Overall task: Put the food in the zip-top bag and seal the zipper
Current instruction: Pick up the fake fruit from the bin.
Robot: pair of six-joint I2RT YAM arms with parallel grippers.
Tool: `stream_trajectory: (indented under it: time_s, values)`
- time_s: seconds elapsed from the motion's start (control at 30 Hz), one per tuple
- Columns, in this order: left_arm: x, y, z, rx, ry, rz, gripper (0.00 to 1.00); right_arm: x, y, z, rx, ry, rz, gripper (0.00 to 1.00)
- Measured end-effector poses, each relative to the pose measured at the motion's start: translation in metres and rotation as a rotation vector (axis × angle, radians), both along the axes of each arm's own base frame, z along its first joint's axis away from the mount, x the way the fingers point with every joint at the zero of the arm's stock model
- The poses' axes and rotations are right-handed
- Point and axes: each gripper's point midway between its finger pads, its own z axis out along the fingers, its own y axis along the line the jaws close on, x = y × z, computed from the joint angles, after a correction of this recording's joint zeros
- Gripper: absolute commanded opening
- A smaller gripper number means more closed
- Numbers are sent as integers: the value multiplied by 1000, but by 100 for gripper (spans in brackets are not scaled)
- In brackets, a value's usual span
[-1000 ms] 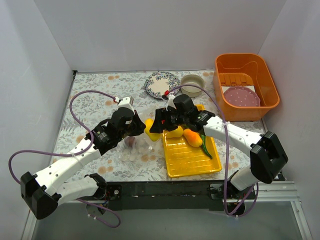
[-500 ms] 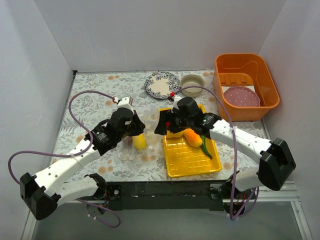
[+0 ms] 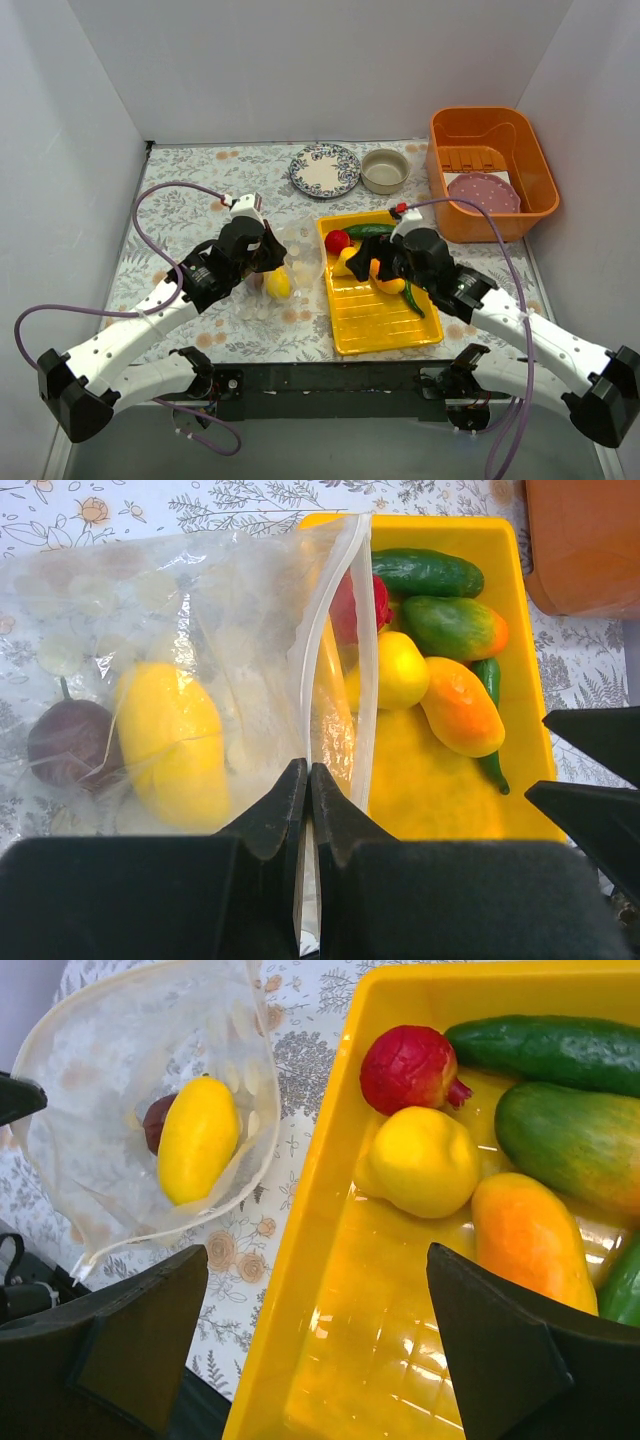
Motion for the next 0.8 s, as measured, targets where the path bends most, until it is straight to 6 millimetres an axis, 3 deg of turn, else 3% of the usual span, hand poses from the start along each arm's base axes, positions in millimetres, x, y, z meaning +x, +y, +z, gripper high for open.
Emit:
stream_trajectory:
  time_s: [0.13, 0.2, 0.33, 0.43, 0.6, 0.8]
  values:
    - [-1, 1, 0, -2, -1, 0, 0, -10, -22, -19, 46, -5, -72, 98]
    - [-2, 2, 1, -6, -4, 0, 0, -10, -26, -18, 53, -5, -89, 98]
    - [-7, 3, 2, -20, -10, -9, 0, -1, -21, -22, -14, 59, -104, 98]
    - [-10, 3, 1, -30, -8, -19, 0, 8, -8, -35, -100, 144, -96, 98]
    - [-14, 3, -6, -39, -3, -34, 0, 13, -4, -56, -236, 272, -109, 98]
    - [-20, -1, -27, -36, 32, -65, 0, 5, -21, -64, -268, 271, -121, 98]
